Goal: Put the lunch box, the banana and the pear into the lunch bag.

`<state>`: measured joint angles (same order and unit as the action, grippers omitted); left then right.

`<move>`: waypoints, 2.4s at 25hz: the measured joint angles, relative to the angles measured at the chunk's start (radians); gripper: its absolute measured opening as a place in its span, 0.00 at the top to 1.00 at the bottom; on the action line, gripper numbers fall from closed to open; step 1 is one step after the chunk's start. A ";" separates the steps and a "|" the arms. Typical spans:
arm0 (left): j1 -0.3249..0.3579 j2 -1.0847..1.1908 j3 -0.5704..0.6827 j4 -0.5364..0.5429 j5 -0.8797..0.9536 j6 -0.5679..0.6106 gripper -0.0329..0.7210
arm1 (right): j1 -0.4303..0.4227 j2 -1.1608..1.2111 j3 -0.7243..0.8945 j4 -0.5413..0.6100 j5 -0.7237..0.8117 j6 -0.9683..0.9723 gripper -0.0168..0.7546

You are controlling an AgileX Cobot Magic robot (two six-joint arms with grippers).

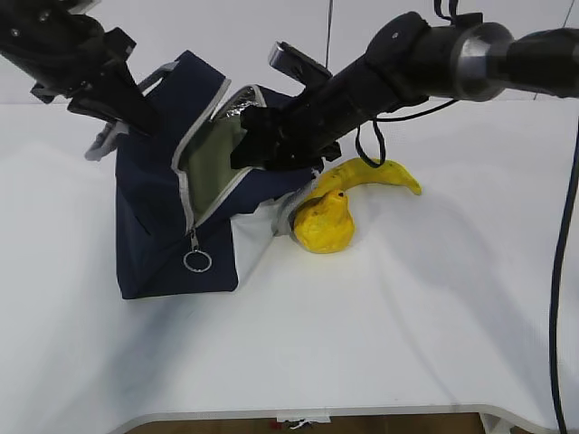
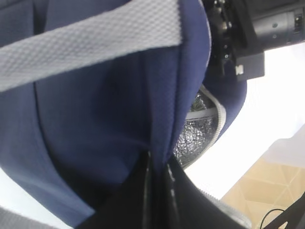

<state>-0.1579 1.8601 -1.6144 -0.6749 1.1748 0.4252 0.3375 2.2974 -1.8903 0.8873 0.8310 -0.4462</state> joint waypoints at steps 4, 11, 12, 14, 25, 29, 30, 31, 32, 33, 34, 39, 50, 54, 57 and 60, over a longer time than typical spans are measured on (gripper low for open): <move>0.000 0.009 0.000 0.000 0.003 0.000 0.96 | 0.000 0.012 -0.002 -0.006 -0.006 0.002 0.48; 0.000 0.010 0.000 0.016 0.003 0.000 0.96 | 0.002 0.034 -0.012 -0.007 -0.009 0.017 0.48; 0.000 0.010 0.000 0.018 0.003 0.000 0.96 | 0.002 0.036 -0.012 -0.007 -0.008 0.019 0.48; 0.000 0.010 0.000 0.020 0.003 0.000 0.96 | 0.002 0.037 -0.013 -0.007 -0.005 0.021 0.48; 0.000 0.010 0.000 0.024 0.007 0.000 0.96 | 0.003 0.045 -0.102 -0.068 0.107 0.045 0.27; 0.000 0.010 0.000 0.024 0.015 0.000 0.97 | 0.005 0.052 -0.187 -0.208 0.198 0.122 0.26; 0.000 0.010 0.000 0.024 0.016 0.000 0.97 | 0.005 0.054 -0.213 -0.242 0.223 0.147 0.26; 0.000 0.010 0.000 0.024 0.018 0.000 0.96 | 0.005 0.056 -0.234 -0.281 0.250 0.173 0.26; 0.000 0.010 0.000 0.024 0.018 0.000 0.97 | 0.005 0.056 -0.260 -0.317 0.273 0.192 0.26; 0.000 0.010 0.000 0.024 0.019 0.000 0.97 | 0.005 0.056 -0.287 -0.347 0.297 0.213 0.26; 0.000 0.010 0.000 0.026 0.019 0.000 0.97 | 0.005 0.056 -0.315 -0.367 0.321 0.229 0.26; 0.000 0.010 0.000 0.032 0.021 0.000 0.97 | 0.005 0.056 -0.443 -0.457 0.397 0.288 0.26; 0.000 0.010 0.000 0.078 0.031 0.000 0.97 | 0.003 0.056 -0.560 -0.702 0.416 0.623 0.25; 0.000 0.010 0.000 0.109 0.032 0.000 0.97 | 0.003 0.056 -0.560 -0.702 0.417 0.708 0.25; 0.000 0.010 0.000 0.130 0.032 0.000 0.97 | 0.003 0.056 -0.560 -0.702 0.417 0.762 0.25; 0.000 0.010 0.000 0.148 0.032 0.000 0.97 | 0.001 0.054 -0.572 -0.688 0.420 0.793 0.25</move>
<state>-0.1579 1.8703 -1.6144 -0.5267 1.2066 0.4252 0.3388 2.3510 -2.4625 0.1994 1.2507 0.3465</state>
